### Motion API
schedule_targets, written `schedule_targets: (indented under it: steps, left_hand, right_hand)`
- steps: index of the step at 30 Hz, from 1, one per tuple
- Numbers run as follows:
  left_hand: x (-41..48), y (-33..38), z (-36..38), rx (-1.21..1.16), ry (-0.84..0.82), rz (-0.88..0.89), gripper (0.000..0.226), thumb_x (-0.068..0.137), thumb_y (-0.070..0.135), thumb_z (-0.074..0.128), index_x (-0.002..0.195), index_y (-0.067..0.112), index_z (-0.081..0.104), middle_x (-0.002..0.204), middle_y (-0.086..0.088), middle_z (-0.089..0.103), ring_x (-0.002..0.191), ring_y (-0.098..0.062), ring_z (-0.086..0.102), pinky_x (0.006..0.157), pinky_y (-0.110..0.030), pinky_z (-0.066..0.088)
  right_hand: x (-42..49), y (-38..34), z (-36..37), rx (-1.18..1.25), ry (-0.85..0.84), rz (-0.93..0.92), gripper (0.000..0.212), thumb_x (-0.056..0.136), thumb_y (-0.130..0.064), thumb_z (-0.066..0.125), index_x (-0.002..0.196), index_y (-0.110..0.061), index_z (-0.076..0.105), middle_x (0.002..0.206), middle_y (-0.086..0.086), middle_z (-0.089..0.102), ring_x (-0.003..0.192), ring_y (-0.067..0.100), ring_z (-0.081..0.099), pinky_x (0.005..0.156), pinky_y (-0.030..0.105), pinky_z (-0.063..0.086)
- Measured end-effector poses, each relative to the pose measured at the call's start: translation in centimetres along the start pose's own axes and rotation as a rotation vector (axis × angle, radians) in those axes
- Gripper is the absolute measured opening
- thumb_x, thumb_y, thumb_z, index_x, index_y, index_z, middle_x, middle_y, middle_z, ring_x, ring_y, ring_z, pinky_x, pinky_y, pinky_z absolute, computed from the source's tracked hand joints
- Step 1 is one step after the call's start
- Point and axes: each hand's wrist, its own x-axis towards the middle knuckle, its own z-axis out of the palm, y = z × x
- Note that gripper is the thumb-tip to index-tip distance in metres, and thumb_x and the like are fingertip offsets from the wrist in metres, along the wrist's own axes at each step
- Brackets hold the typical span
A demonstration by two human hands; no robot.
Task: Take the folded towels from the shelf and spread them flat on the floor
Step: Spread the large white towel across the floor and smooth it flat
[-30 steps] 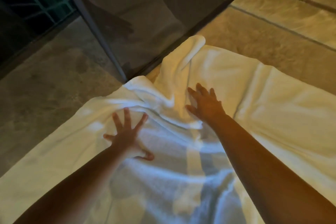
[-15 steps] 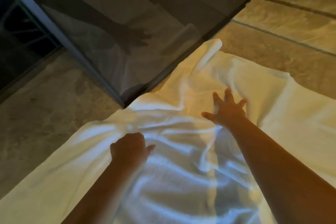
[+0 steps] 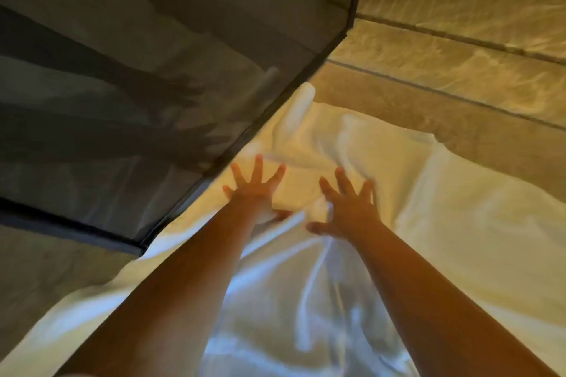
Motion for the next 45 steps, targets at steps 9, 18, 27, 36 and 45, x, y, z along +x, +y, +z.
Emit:
schedule_targets:
  steps: [9, 18, 27, 36, 45]
  left_hand:
    - [2.8, -1.3, -1.9, 0.075, -0.011, 0.076, 0.102, 0.068, 0.069, 0.062, 0.136, 0.055, -0.013, 0.151, 0.009, -0.032, 0.138, -0.048, -0.013, 0.103, -0.072, 0.012]
    - [4.4, -2.0, -1.9, 0.081, -0.021, 0.073, 0.103, 0.066, 0.071, 0.061, 0.133, 0.058, -0.016, 0.151, 0.009, -0.032, 0.137, -0.052, -0.002, 0.105, -0.069, 0.019]
    - [4.7, -2.0, -1.8, 0.113, -0.021, 0.071, 0.103, 0.067, 0.069, 0.061, 0.134, 0.057, -0.016, 0.15, 0.008, -0.035, 0.136, -0.053, 0.001, 0.105, -0.068, 0.023]
    - [4.7, -2.0, -1.7, 0.104, 0.003, 0.072, 0.099, 0.071, 0.067, 0.06, 0.136, 0.055, -0.015, 0.15, 0.007, -0.034, 0.135, -0.054, 0.001, 0.106, -0.067, 0.02]
    - [-2.6, 5.9, -1.2, 0.094, 0.215, 0.048, 0.065, 0.092, 0.038, 0.047, 0.146, 0.033, 0.012, 0.158, -0.008, -0.005, 0.141, -0.044, -0.003, 0.108, -0.064, 0.014]
  right_hand:
    - [-3.1, 3.3, -2.4, 0.156, 0.326, -0.062, 0.084, 0.08, -0.058, 0.055, 0.146, -0.03, 0.01, 0.159, 0.002, 0.001, 0.139, 0.028, 0.027, 0.099, 0.044, 0.041]
    - [-3.0, 12.1, -0.3, 0.183, -0.041, 0.281, 0.109, 0.049, -0.094, 0.027, 0.14, -0.048, -0.011, 0.153, -0.006, -0.028, 0.139, 0.045, -0.018, 0.107, 0.071, 0.014]
    - [-3.0, 16.0, -1.5, 0.131, -0.052, 0.337, 0.105, 0.049, -0.092, 0.025, 0.137, -0.05, -0.015, 0.151, -0.01, -0.031, 0.137, 0.05, -0.016, 0.106, 0.071, 0.016]
    - [-10.8, 9.2, 2.5, 0.288, -0.038, 0.414, 0.107, 0.068, -0.074, 0.055, 0.143, -0.039, -0.012, 0.153, 0.013, -0.025, 0.139, 0.049, -0.011, 0.111, 0.065, 0.012]
    - [-11.7, 8.7, 3.4, 0.409, -0.035, 0.437, 0.11, 0.063, -0.065, 0.069, 0.142, -0.046, -0.005, 0.154, 0.006, -0.027, 0.136, 0.051, -0.02, 0.099, 0.074, 0.021]
